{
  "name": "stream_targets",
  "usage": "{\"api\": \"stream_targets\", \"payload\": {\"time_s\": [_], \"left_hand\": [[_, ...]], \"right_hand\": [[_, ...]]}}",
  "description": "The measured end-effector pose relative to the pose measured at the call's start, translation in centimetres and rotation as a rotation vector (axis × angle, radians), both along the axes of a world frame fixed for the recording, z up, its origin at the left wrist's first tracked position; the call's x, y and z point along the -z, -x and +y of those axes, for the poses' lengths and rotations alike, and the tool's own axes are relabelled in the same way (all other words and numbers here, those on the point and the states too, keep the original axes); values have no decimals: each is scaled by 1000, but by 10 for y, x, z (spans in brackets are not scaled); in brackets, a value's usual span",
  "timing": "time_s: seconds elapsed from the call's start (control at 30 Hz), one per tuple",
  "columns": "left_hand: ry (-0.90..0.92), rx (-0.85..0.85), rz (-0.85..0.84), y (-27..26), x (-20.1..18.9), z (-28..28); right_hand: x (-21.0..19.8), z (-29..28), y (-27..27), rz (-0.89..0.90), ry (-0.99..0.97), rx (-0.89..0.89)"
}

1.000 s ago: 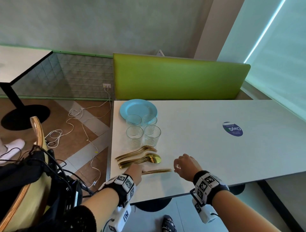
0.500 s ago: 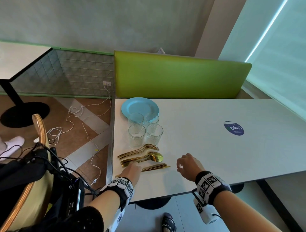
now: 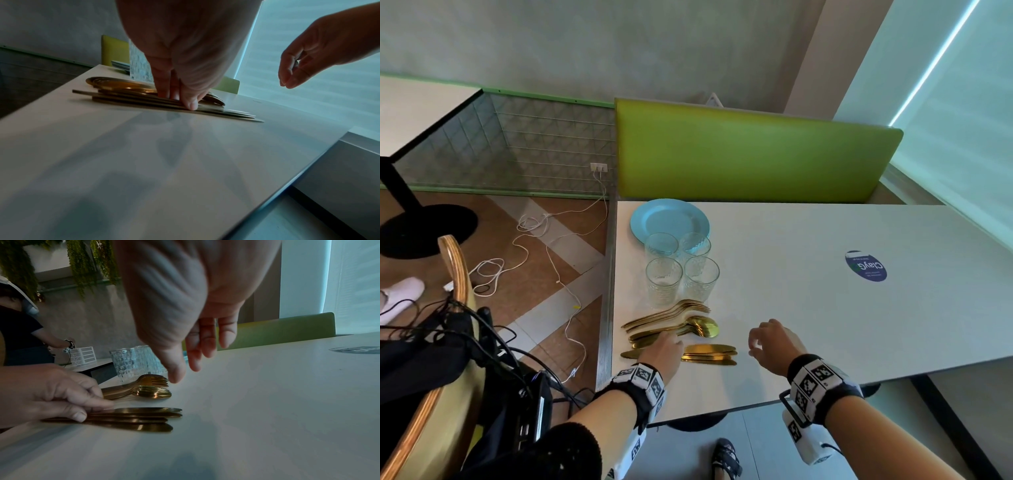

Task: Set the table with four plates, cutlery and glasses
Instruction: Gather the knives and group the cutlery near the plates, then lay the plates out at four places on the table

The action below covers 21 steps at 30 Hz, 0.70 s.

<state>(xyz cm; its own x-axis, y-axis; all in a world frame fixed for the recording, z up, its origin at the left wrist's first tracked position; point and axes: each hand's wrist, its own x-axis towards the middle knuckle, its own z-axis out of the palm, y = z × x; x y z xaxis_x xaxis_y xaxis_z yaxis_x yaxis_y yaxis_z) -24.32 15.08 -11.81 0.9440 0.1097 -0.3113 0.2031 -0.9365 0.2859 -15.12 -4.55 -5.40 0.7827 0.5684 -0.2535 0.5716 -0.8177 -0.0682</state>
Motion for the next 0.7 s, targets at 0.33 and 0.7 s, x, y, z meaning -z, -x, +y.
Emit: {"api": "stream_targets", "payload": {"time_s": [0.33, 0.7], "left_hand": [[-81, 137, -96, -12, -19, 1], [212, -89, -587, -118, -126, 38]], "right_hand": [[-1, 13, -21, 12, -10, 4], [-33, 50, -134, 71, -128, 153]]}}
